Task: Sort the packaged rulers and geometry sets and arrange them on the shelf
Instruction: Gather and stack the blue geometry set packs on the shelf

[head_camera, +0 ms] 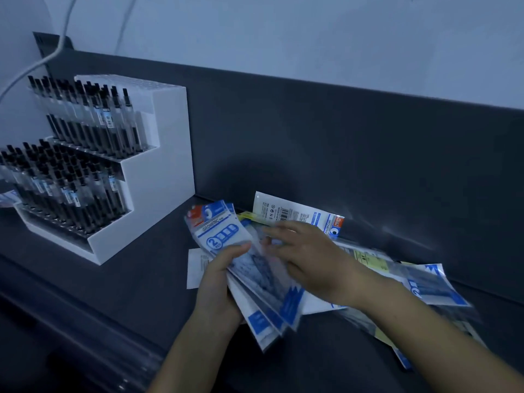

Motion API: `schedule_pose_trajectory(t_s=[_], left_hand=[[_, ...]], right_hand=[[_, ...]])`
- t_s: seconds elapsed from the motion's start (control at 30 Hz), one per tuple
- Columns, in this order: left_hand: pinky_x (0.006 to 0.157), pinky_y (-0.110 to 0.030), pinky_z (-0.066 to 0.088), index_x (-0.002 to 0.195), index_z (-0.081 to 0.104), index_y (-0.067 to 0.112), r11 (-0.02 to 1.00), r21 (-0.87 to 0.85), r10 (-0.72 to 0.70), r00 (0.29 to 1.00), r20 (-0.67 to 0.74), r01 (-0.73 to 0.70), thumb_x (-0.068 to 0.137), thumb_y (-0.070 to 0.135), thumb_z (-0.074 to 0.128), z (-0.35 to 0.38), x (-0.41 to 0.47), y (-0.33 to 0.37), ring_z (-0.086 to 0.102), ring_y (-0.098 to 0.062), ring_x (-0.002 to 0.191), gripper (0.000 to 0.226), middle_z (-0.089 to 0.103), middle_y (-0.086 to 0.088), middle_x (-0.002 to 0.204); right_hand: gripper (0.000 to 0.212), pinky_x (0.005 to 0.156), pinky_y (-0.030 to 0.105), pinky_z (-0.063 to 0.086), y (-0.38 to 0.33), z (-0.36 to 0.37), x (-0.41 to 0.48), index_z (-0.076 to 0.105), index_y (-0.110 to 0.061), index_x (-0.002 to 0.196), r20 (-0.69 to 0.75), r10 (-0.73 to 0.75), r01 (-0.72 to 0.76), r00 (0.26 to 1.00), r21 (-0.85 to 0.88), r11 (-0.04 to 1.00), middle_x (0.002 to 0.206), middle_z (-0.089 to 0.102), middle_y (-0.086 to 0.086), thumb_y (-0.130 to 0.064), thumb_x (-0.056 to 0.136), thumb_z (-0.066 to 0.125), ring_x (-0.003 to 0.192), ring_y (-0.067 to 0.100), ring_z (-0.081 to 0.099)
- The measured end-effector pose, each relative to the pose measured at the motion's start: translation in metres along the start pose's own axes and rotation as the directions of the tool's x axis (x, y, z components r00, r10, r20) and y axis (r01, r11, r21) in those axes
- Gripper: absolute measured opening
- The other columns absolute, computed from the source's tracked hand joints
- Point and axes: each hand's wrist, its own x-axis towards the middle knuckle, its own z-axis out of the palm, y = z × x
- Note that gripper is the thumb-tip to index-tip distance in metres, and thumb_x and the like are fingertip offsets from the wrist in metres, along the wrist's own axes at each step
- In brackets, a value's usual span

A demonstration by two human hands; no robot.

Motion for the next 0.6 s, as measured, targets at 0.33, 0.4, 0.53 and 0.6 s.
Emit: schedule_pose_trajectory(t_s=[0.33, 0.4, 0.53, 0.6], left_hand=[[0.067, -0.037, 0.052, 0.078, 0.07, 0.008, 1.0, 0.015, 0.003, 0.981, -0.193, 0.0, 0.083, 0.041, 0.056, -0.008, 0.005, 0.006, 0.066, -0.03, 0.07, 0.036, 0.071, -0.017, 0.07], [0.072, -0.043, 0.05, 0.088, 0.067, 0.006, 0.999, 0.002, -0.047, 0.977, -0.207, 0.048, 0.082, 0.049, 0.056, -0.008, 0.005, 0.007, 0.065, -0.033, 0.082, 0.045, 0.072, -0.019, 0.077], [0.088, -0.057, 0.044, 0.104, 0.063, 0.009, 0.993, -0.045, -0.113, 0.981, -0.157, 0.107, 0.071, 0.037, 0.066, 0.0, 0.001, 0.006, 0.06, -0.039, 0.098, 0.043, 0.07, -0.02, 0.095], [0.087, -0.057, 0.044, 0.095, 0.062, 0.012, 0.995, -0.027, -0.096, 0.979, -0.179, 0.092, 0.069, 0.021, 0.065, 0.003, 0.0, 0.006, 0.06, -0.039, 0.093, 0.028, 0.066, -0.019, 0.093]], right_hand=[[0.016, 0.086, 0.027, 0.043, 0.038, -0.023, -0.036, 0.062, -0.021, 0.1, 0.047, 0.497, -0.5, 0.866, 0.086, 0.862, 0.103, 0.059, -0.005, -0.019, 0.086, 0.056, 0.104, 0.018, 0.055], [0.018, 0.082, 0.028, 0.04, 0.051, -0.023, -0.046, 0.063, -0.024, 0.097, 0.179, 0.554, -0.524, 0.813, -0.187, 0.831, 0.098, 0.055, -0.005, -0.037, 0.085, 0.058, 0.102, 0.019, 0.051], [0.048, 0.084, 0.029, 0.029, 0.055, -0.013, -0.053, 0.059, -0.031, 0.12, 0.244, 0.519, -0.487, 0.819, -0.18, 0.854, 0.116, 0.052, -0.009, -0.058, 0.08, 0.058, 0.109, 0.014, 0.043], [0.04, 0.076, 0.03, 0.03, 0.053, -0.007, -0.052, 0.067, -0.028, 0.109, 0.118, 0.438, -0.416, 0.891, -0.173, 0.893, 0.105, 0.059, -0.007, -0.055, 0.082, 0.056, 0.1, 0.019, 0.053]])
